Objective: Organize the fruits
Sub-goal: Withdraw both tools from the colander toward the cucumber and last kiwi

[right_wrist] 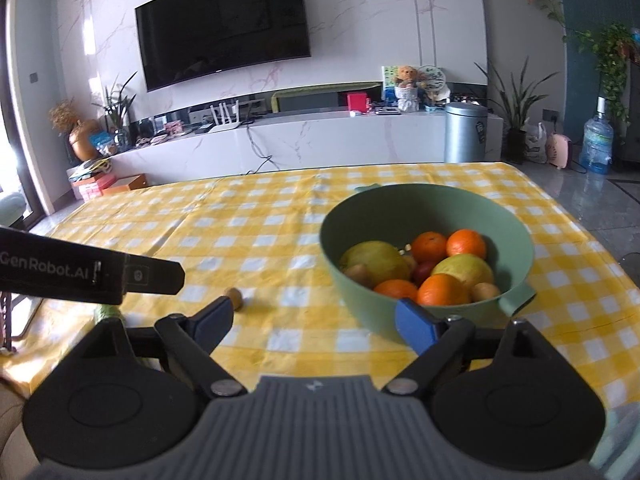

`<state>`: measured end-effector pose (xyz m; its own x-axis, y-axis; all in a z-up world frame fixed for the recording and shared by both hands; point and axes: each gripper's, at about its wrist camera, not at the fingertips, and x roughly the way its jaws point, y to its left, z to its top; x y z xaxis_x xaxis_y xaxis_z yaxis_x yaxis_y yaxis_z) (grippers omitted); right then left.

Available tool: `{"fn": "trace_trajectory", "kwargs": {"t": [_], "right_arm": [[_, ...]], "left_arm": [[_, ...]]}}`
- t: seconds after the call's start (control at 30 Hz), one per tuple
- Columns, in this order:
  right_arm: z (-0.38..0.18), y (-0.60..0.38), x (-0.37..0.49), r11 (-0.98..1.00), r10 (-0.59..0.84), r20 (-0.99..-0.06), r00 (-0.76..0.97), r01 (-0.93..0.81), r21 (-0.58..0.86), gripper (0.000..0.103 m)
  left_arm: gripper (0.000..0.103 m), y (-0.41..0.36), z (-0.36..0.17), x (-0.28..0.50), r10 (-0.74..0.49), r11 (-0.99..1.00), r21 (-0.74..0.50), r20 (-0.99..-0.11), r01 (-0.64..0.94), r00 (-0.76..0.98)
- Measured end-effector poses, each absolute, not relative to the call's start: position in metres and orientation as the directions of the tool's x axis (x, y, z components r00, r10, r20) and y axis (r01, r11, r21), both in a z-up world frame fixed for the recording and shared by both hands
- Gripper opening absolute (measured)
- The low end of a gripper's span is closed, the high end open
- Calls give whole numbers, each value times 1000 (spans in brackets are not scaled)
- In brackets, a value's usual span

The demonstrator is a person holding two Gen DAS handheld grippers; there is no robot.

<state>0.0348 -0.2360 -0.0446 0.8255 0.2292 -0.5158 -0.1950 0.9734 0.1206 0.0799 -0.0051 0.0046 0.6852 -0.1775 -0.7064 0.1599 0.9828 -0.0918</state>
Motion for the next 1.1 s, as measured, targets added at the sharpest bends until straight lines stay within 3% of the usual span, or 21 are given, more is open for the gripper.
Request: {"fn": "trace_trajectory", "kwargs": {"t": [0.4,0.67,1.1], "right_arm": [[-60,-217,44,969,247,-550,798,-218,118,86],[-67,-209,52,965,260,-563,785,-232,123,86],[-73,-199,70,950,305,-580,756,-283,131,85]], "left_arm": [[80,82,-21,78,4,963,-169,-770,-209,638],[80,92,-42,84,-63,916,-280,-806,-286,588],[72,80,-58,103,-49,913,-256,-842,-318,537]]}}
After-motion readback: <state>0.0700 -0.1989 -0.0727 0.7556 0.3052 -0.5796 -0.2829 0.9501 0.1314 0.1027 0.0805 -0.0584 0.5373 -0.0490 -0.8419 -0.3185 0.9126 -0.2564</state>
